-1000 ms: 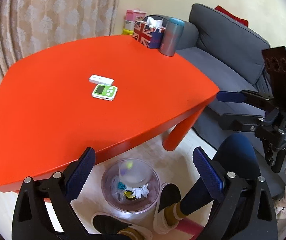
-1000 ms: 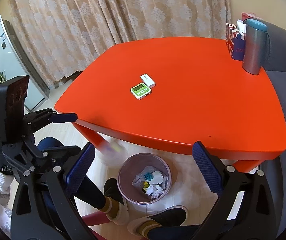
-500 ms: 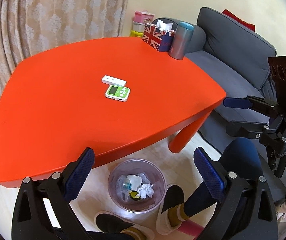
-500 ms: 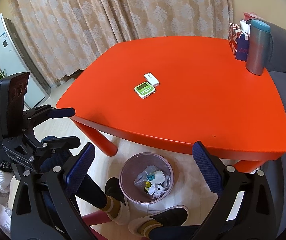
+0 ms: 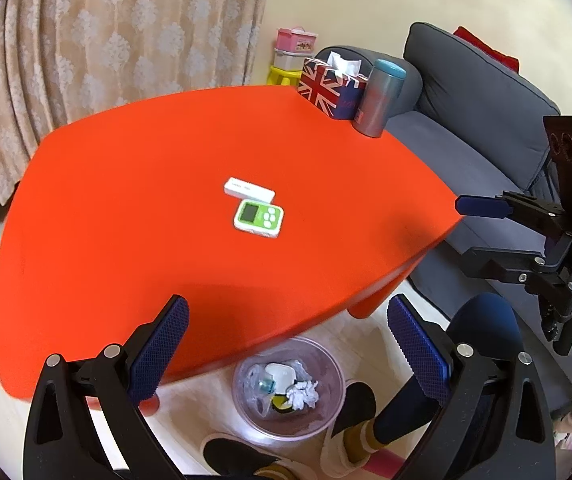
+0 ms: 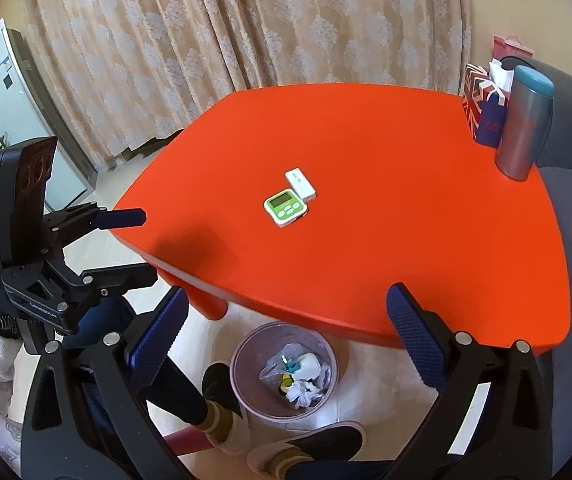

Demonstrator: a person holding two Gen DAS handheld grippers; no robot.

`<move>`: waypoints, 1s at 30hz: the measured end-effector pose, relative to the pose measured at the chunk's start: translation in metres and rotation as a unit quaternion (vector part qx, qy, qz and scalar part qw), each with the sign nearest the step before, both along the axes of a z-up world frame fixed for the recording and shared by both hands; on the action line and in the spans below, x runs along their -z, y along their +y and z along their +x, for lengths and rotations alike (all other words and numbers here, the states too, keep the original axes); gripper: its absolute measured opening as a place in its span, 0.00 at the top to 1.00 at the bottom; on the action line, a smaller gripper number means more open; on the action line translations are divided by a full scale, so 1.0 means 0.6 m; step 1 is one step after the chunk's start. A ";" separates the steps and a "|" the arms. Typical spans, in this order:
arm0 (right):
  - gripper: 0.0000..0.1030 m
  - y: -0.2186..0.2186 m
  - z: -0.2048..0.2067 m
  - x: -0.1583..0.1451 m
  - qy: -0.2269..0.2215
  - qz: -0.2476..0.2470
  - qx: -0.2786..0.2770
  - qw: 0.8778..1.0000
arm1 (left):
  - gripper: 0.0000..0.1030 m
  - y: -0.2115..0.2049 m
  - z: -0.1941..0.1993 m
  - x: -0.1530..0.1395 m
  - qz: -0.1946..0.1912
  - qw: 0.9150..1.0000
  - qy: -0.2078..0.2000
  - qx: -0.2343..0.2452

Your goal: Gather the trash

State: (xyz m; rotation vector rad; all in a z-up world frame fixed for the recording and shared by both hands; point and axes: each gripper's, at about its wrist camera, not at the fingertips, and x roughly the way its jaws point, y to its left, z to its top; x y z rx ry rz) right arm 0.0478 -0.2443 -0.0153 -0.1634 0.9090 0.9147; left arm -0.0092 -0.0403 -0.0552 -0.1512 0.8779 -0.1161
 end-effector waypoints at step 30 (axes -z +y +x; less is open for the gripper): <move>0.05 0.005 0.120 0.017 0.025 -0.020 0.031 0.999 | 0.08 0.011 0.225 0.102 0.052 0.993 0.092 0.049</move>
